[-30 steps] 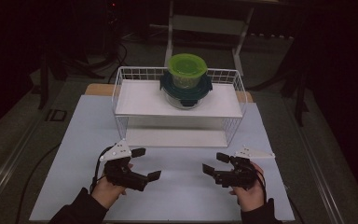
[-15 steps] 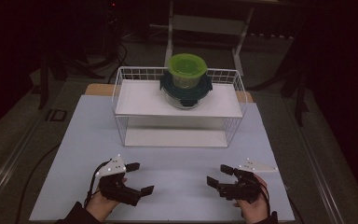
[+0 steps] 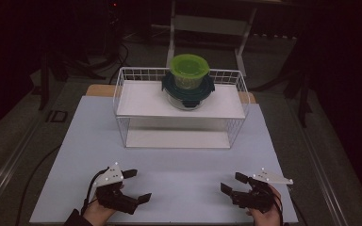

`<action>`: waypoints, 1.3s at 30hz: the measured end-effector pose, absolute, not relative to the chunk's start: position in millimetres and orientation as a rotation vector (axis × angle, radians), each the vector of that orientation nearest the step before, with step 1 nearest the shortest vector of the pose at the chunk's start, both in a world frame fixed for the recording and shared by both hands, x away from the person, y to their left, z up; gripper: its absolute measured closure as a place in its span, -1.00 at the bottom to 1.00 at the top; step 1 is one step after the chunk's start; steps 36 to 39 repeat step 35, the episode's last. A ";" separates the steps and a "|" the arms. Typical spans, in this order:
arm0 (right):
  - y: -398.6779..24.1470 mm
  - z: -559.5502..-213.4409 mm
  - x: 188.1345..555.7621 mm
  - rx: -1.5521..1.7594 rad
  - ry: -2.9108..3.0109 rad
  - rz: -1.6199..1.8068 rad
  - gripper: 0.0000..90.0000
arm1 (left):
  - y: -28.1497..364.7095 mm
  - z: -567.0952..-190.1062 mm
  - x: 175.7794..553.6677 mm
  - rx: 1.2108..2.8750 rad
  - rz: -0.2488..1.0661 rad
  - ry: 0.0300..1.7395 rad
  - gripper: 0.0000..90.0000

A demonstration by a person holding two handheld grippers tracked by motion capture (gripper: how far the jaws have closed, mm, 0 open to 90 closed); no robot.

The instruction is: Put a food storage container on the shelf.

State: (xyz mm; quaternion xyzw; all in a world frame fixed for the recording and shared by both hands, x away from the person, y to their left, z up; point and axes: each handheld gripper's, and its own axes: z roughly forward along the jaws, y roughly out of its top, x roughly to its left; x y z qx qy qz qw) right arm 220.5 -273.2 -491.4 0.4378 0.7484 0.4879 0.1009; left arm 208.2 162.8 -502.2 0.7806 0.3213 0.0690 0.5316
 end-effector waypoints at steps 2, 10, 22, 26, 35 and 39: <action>-277.4 -492.5 219.5 1.290 2.197 1.425 -0.58 | 165.1 -502.9 208.5 1.857 0.165 0.777 -0.98; -286.1 -496.2 222.2 1.342 2.163 1.460 -0.58 | 171.4 -504.1 212.3 1.843 0.189 0.792 -0.98; -285.5 -502.3 226.5 1.346 2.177 1.449 -0.58 | 172.0 -506.2 211.4 1.830 0.210 0.778 -0.98; -286.2 -504.9 228.1 1.364 2.182 1.446 -0.58 | 173.6 -506.9 212.4 1.823 0.206 0.789 -0.98; -285.7 -505.8 228.5 1.365 2.185 1.441 -0.58 | 175.3 -508.0 212.4 1.820 0.206 0.796 -0.98; -285.7 -505.8 228.5 1.365 2.185 1.441 -0.58 | 175.3 -508.0 212.4 1.820 0.206 0.796 -0.98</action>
